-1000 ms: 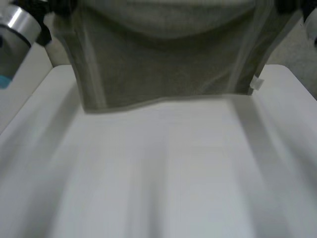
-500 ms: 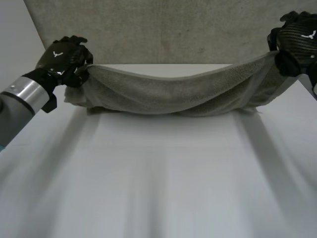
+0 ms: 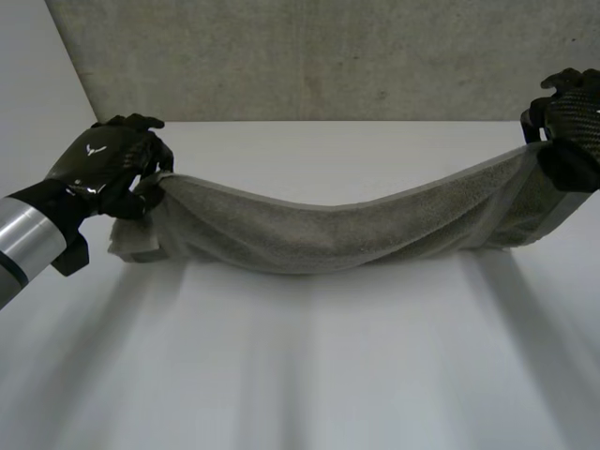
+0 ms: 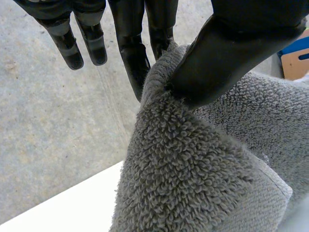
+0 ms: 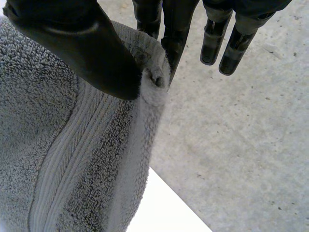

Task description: Fold the towel.

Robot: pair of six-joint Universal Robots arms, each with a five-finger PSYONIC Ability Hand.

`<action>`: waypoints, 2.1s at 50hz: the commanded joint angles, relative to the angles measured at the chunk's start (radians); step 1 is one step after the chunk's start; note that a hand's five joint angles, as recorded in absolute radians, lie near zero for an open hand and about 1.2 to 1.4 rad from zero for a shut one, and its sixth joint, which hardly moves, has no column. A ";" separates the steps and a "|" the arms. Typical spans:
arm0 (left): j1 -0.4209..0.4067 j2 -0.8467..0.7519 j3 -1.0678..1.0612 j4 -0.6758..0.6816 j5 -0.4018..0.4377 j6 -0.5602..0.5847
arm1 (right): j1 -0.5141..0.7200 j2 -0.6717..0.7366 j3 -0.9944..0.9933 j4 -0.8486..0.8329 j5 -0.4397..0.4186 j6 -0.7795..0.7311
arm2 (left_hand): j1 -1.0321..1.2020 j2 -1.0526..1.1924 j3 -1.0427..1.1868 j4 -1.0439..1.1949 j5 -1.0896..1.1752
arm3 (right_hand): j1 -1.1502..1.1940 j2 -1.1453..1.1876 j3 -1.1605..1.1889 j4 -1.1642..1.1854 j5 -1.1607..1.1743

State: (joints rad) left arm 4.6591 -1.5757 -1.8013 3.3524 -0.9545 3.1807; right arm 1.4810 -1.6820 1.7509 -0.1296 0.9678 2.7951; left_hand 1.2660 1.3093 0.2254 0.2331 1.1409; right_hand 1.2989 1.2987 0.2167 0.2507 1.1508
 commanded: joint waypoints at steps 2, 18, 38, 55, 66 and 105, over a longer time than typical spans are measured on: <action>0.027 0.098 -0.048 -0.099 0.045 -0.001 | -0.024 -0.060 0.030 0.056 -0.033 -0.003 | 0.130 0.087 -0.051 -0.059 0.081 | 0.097 0.098 -0.042 -0.076 0.071; 0.095 0.203 -0.107 -0.136 0.108 -0.004 | -0.166 -0.131 0.065 0.136 -0.181 -0.029 | 0.130 0.087 -0.051 -0.059 0.081 | 0.097 0.098 -0.042 -0.076 0.071; -0.080 -0.492 0.330 -0.087 0.022 0.125 | 0.010 0.388 -0.160 0.113 0.017 -0.232 | 0.130 0.087 -0.051 -0.059 0.081 | 0.097 0.098 -0.042 -0.076 0.071; -0.119 -0.764 0.583 -0.077 -0.095 0.223 | 0.113 0.671 -0.313 -0.123 0.164 -0.212 | 0.130 0.087 -0.051 -0.059 0.081 | 0.097 0.098 -0.042 -0.076 0.071; -0.134 -0.814 0.643 -0.045 -0.095 0.228 | 0.145 0.797 -0.410 -0.168 0.204 -0.215 | 0.130 0.087 -0.051 -0.059 0.081 | 0.097 0.098 -0.042 -0.076 0.071; -0.152 -0.632 0.563 -0.010 -0.147 0.228 | 0.147 0.547 -0.269 -0.225 0.247 -0.210 | -0.923 -0.967 -0.051 -0.059 -0.973 | -1.124 -1.124 -0.042 -0.076 -1.151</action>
State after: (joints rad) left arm 4.5061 -2.3190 -1.1649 3.3420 -1.1067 3.4085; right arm 1.6336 -0.9896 1.3870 -0.3607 1.2180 2.5829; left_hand 0.4319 0.4189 0.2254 0.2331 0.2081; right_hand 0.2498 0.2404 0.2167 0.2507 0.0594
